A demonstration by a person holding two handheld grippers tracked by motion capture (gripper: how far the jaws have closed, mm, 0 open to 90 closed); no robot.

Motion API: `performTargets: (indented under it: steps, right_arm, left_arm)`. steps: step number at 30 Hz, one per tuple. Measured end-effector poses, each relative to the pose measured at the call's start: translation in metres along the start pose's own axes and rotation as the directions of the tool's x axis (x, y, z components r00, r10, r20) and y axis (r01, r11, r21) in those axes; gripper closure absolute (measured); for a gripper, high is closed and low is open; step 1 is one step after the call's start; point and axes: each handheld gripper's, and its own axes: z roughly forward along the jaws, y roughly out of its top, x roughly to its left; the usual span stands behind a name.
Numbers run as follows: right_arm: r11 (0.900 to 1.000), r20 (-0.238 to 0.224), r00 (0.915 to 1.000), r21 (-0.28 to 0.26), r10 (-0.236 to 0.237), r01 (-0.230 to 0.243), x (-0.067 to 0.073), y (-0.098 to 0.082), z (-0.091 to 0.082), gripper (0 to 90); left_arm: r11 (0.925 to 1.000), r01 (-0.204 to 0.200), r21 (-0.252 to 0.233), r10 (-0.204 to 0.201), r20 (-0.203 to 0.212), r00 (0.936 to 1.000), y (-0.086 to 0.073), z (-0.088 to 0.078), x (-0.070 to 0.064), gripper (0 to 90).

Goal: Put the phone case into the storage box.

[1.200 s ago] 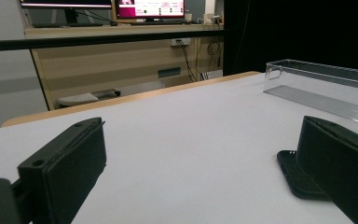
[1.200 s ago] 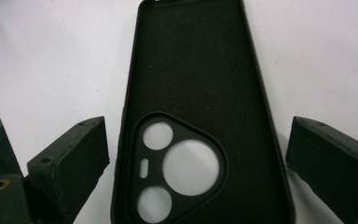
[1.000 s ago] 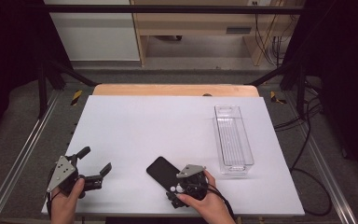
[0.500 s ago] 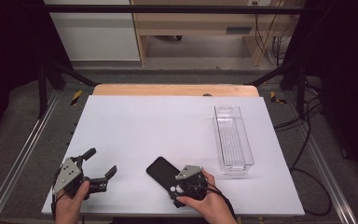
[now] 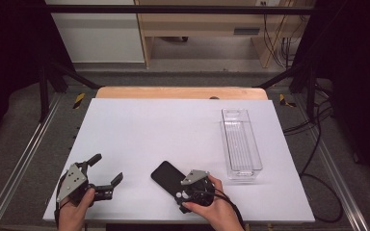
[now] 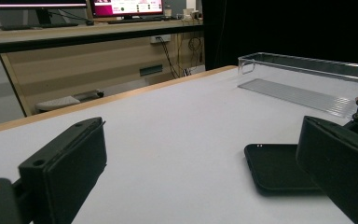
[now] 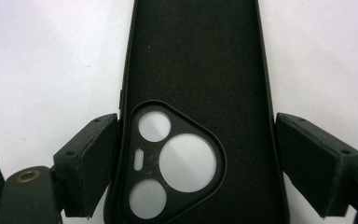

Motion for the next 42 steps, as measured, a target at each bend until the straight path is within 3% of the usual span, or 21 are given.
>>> performTargets:
  steps: [12,20,29,36,42]
  right_arm:
    - [0.999,0.022,0.9993,-0.016,0.029,-0.028,-0.008,-0.002,-0.008,17.2]
    - [1.0,0.022,0.9995,-0.021,0.023,-0.023,-0.007,0.004,-0.008,17.6]
    - [0.998,0.031,0.9986,-0.046,0.044,-0.043,-0.014,0.0,-0.021,17.8]
    - [0.998,0.017,0.9994,-0.055,0.03,-0.029,-0.025,0.019,-0.037,17.9]
    - [1.0,0.019,0.9996,-0.015,-0.02,0.021,-0.041,0.063,-0.061,17.8]
  left_arm:
    - [0.9993,-0.032,0.02,0.032,0.014,0.9994,-0.001,0.005,-0.005,1.7]
    - [0.9987,-0.05,0.01,0.05,0.003,0.9987,0.0,-0.003,-0.004,1.7]
    - [0.996,-0.083,0.031,0.083,0.015,0.9965,0.002,0.008,-0.013,1.6]
    - [0.9874,-0.151,0.048,0.149,0.045,0.9878,0.012,0.025,-0.03,2.1]
    - [0.9725,-0.23,0.034,0.228,0.06,0.9718,0.035,0.05,-0.037,3.9]
